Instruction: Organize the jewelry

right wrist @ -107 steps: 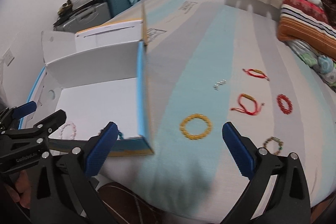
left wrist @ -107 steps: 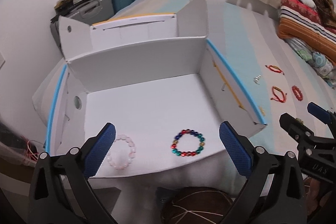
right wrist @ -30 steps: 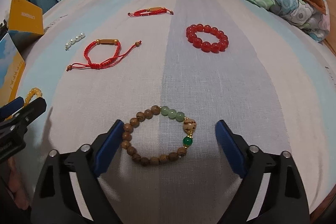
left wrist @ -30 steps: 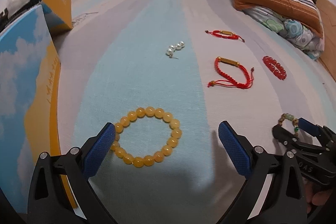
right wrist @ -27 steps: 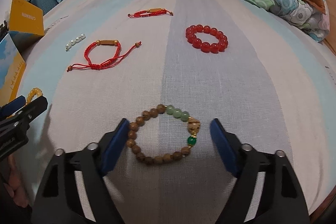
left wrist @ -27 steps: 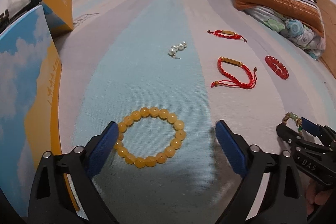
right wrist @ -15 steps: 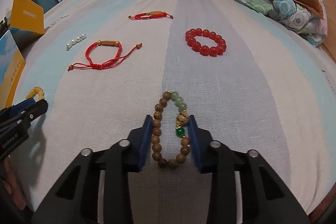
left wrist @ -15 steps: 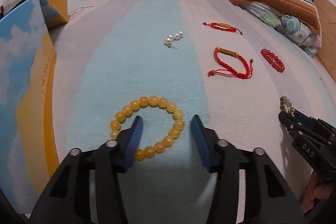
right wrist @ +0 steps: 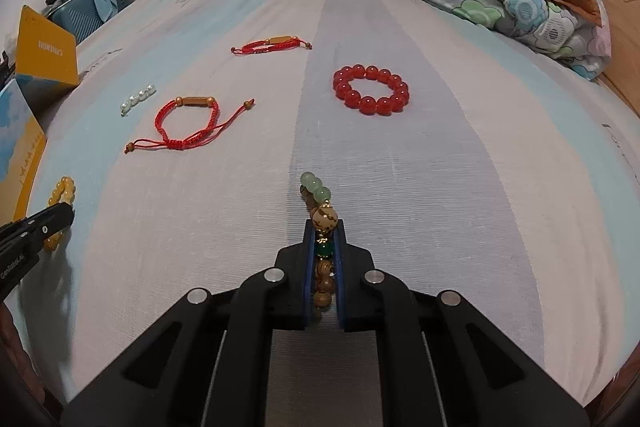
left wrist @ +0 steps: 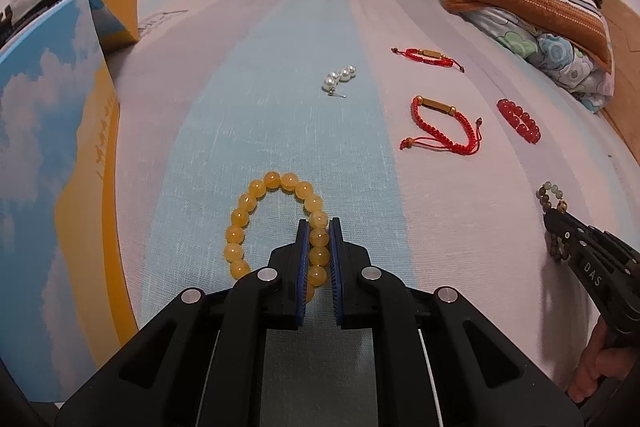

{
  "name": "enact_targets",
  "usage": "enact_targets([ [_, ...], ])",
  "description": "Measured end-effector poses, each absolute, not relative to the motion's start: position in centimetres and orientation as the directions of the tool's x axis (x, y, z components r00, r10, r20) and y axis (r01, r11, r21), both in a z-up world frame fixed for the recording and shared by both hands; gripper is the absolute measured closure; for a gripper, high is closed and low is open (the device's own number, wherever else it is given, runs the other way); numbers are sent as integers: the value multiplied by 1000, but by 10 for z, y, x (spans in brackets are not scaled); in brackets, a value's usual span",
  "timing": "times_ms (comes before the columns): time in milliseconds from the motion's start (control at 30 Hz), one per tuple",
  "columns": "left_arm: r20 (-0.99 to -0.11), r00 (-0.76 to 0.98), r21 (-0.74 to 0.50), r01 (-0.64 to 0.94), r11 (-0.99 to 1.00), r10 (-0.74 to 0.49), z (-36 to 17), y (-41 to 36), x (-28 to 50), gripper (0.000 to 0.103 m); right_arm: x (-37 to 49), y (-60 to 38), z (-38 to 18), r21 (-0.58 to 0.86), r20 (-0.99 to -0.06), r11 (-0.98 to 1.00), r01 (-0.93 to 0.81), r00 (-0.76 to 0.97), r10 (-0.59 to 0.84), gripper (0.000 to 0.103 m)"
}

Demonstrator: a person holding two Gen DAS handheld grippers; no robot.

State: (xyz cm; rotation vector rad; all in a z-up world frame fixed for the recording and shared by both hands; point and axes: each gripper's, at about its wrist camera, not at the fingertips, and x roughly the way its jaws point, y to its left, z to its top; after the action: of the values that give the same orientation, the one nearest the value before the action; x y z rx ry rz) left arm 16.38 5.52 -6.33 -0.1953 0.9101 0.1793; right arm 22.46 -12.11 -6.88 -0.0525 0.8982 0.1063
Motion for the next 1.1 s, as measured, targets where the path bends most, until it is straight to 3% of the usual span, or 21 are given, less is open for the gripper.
enact_targets([
  [1100,-783,621,-70,-151,986,40,-14,23,139,94,191,-132,-20,41,-763,995,-95,640,92,96],
])
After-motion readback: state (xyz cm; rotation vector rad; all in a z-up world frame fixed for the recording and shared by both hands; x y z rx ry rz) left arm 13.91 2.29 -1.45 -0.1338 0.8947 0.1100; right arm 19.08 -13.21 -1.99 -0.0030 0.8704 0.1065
